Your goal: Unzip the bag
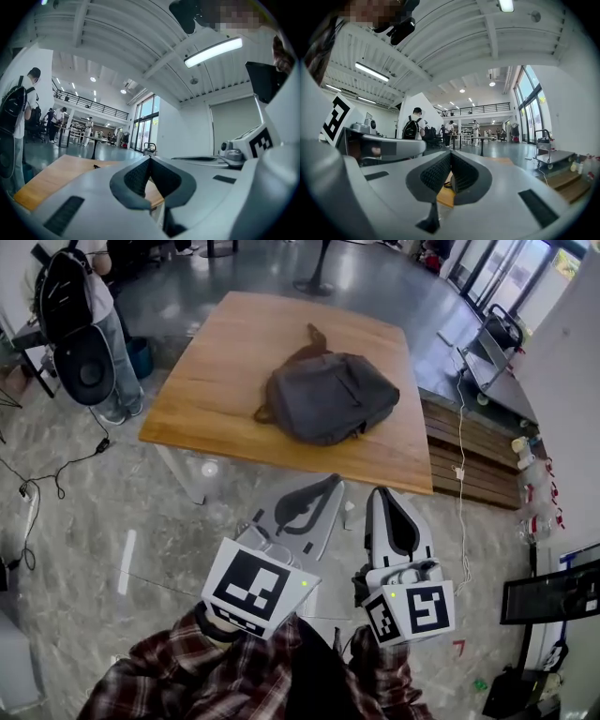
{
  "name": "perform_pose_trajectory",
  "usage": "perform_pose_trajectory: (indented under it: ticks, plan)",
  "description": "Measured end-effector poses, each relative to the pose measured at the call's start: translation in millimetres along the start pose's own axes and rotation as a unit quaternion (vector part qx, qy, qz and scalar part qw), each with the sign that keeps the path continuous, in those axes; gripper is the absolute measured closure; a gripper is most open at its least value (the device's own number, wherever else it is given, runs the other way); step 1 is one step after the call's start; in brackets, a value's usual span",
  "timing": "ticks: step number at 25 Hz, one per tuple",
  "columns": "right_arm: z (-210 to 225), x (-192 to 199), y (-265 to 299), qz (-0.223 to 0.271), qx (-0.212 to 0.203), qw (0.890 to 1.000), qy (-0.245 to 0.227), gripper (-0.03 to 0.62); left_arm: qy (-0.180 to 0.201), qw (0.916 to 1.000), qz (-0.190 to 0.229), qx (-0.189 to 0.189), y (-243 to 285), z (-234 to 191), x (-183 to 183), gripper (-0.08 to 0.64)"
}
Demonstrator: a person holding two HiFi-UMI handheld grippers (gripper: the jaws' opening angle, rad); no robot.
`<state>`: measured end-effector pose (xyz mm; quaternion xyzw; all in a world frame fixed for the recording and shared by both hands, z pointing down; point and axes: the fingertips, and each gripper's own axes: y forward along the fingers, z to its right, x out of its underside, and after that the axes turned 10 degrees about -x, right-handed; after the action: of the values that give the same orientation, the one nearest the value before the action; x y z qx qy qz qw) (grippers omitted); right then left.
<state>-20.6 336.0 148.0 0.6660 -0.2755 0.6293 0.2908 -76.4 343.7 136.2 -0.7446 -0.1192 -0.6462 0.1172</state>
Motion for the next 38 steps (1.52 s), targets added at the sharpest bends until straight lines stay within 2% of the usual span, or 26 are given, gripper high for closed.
perform_pose_trajectory:
  ticks: [6, 13, 21, 30, 34, 38]
  plan:
    - [15.4, 17.8, 52.7, -0.021, 0.024, 0.999, 0.012, 0.581, -0.012, 0.9997, -0.021, 0.004, 36.7, -57.7, 15.4, 0.551]
    - [68.9, 32.7, 96.7, -0.038, 0.037, 0.998, 0.024, 0.581, -0.021, 0.9988, -0.042, 0.01, 101.2, -79.3, 28.9, 0.551]
    - [151.9, 38.1, 173.1, -0.04, 0.02, 0.999, 0.024, 0.581, -0.013, 0.999, -0.044, 0.003, 206.5, -108.4, 30.7, 0.551]
    - [260.3, 17.3, 241.5, -0.034, -0.004, 0.999, 0.019, 0.581, 0.005, 0.9989, -0.044, -0.017, 329.7, -126.1, 11.8, 0.551]
    - [289.9, 22.6, 254.6, -0.034, -0.01, 0.999, 0.039, 0.58, 0.008, 0.9983, -0.055, -0.017, 360.6, -125.6, 21.2, 0.551]
    - [302.0, 22.2, 268.3, -0.041, -0.023, 0.998, 0.051, 0.58, 0.005, 0.9978, -0.065, -0.01, 383.4, -127.9, 21.6, 0.551]
